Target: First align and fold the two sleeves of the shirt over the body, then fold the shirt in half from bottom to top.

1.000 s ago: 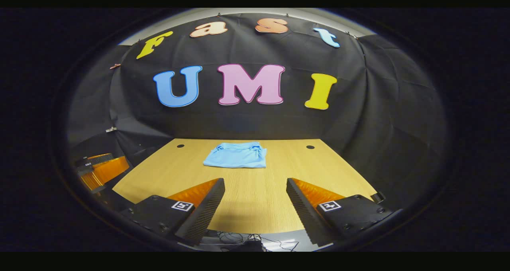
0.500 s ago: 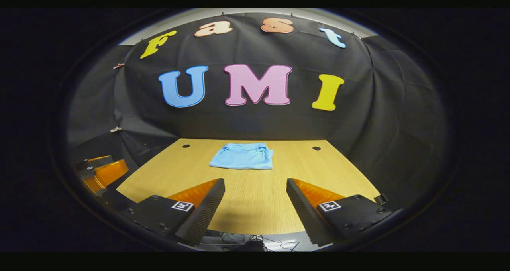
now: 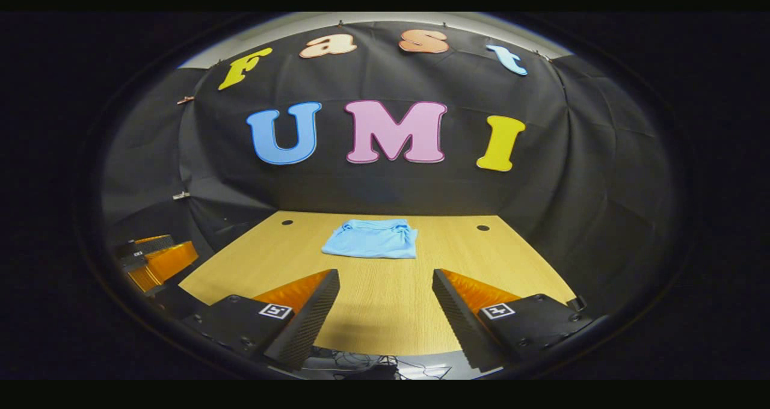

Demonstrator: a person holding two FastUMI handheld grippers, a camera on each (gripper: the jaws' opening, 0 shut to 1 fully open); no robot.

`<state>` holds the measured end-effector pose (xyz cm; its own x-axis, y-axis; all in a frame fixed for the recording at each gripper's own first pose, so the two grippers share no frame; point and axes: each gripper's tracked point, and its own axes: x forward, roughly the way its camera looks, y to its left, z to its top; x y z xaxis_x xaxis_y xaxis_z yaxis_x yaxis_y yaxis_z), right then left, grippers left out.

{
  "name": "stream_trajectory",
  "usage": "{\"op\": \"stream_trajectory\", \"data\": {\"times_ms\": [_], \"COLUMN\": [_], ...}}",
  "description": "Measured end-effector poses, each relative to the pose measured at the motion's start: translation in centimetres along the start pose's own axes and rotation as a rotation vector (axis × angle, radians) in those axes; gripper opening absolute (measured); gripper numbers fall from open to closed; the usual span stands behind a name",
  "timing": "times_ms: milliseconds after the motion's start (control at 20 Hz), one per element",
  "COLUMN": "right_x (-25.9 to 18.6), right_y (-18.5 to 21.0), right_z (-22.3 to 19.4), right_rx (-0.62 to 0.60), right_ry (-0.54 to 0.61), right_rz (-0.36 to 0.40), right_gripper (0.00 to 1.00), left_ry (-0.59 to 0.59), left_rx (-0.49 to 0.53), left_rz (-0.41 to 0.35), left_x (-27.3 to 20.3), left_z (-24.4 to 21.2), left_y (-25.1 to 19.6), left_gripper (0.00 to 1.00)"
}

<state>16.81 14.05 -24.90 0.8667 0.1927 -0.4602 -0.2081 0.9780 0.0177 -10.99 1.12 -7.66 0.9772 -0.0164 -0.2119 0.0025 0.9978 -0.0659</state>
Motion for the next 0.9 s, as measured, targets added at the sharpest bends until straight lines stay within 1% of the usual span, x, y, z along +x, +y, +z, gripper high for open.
{"op": "stream_trajectory", "data": {"times_ms": [350,900], "right_x": [-0.41,-0.77], "right_y": [0.28,-0.33], "right_z": [-0.18,-0.69], "right_rx": [0.006,0.024], "right_ry": [0.001,-0.001], "right_rz": [0.014,0.001], "right_gripper": [0.98,0.97], "left_ry": [-0.003,-0.001], "left_rx": [-0.001,0.009], "left_rz": [0.011,0.002], "left_x": [-0.65,-0.58], "left_z": [-0.22,-0.21], "left_y": [-0.05,-0.84], "left_gripper": [0.97,0.97]}}
